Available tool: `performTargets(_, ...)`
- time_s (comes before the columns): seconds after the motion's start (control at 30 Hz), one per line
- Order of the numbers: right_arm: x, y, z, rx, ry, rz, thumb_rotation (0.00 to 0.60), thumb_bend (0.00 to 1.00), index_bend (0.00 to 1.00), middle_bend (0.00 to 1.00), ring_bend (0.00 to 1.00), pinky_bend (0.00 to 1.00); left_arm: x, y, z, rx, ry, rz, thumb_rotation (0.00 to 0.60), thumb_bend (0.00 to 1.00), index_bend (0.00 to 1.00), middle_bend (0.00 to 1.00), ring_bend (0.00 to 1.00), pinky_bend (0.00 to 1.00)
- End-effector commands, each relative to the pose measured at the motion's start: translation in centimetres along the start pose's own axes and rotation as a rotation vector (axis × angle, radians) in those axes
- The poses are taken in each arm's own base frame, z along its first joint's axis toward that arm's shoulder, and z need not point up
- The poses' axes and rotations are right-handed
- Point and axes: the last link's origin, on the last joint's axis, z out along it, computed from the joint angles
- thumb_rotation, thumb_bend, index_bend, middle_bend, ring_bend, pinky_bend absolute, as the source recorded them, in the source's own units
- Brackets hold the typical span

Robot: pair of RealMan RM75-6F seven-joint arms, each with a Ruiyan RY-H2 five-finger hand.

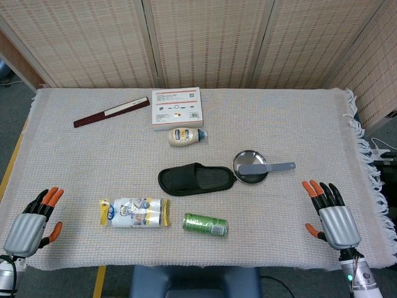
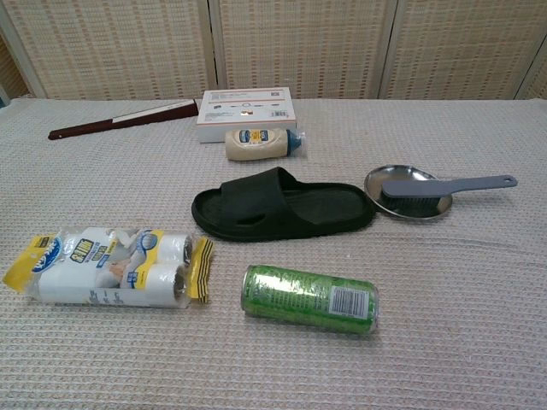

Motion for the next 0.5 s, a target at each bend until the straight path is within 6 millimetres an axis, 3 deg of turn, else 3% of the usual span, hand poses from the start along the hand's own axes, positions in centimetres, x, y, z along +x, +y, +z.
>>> performTargets(0.03,-0.1,0.0,0.1,-0.002,-0.002,0.000,0.600,0.09,0.00,0.00,0.00,0.00,0.1,0.0,-0.1,0.002,0.004,0.002,0.600,0.46,0.00,0.00,0.00,0.20)
performTargets(0.17,-0.3,0.3,0.6,-0.028,0.002,-0.002,0.600,0.09,0.00,0.00,0.00,0.00,0.1,0.2,0.0,-0.004,0.005,0.000,0.600,0.46,0.00,0.00,0.00,0.20)
performTargets(0.27,-0.5,0.1,2.3,-0.027,0.007,-0.001,0.600,0.09,0.00,0.00,0.00,0.00,0.0,0.3,0.2,-0.011,-0.001,-0.007,0.600,0.46,0.00,0.00,0.00,0.20)
performTargets(0.5,-0.7,-3.1,10.9,0.073,0.012,-0.028,0.600,0.12,0.00,0.00,0.00,0.00,-0.2,0.6,0.6,-0.030,-0.019,-0.017,0.600,0.46,0.00,0.00,0.00,0.21)
